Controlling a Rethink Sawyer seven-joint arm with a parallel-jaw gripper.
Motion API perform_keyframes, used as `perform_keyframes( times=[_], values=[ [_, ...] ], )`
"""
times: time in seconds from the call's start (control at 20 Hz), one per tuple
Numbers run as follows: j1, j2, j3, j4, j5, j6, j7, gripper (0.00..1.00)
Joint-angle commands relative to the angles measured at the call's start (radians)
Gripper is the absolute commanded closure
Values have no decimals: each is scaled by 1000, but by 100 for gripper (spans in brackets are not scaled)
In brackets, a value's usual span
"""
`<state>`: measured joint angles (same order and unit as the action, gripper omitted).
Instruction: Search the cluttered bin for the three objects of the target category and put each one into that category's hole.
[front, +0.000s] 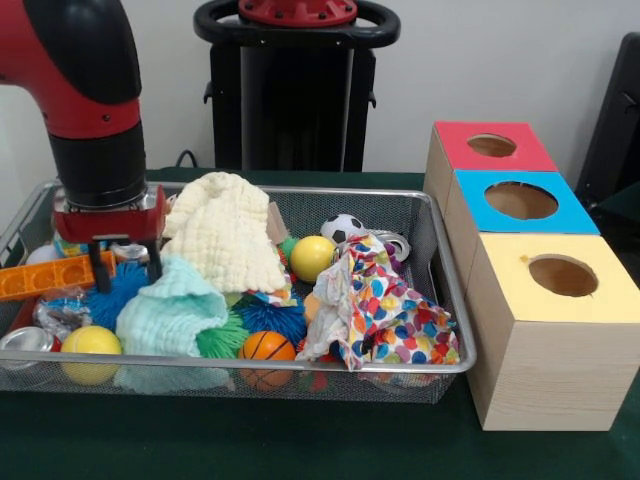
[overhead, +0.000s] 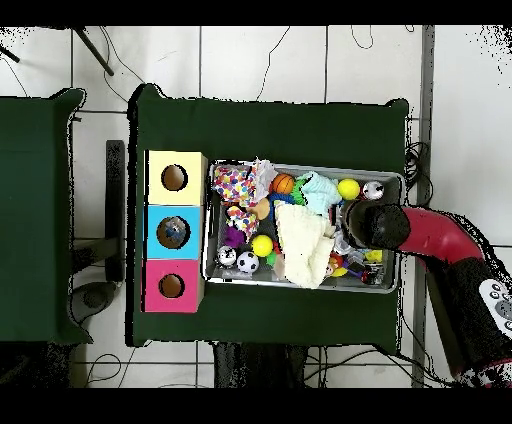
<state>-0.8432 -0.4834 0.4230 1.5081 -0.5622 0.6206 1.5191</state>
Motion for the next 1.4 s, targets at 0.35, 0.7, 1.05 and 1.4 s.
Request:
perform_keyframes(
  times=[0.35,0.7,1.05,1.4],
  values=[
    [24,-28,-56,-162,-75,30,-49,0],
    [-41,28,-16,-190,-53,47,-120,0],
    [-52,65,-16,-186,-69,44,-128,0],
    [-42,52,-21,-115,-57,43,-87,0]
  ],
)
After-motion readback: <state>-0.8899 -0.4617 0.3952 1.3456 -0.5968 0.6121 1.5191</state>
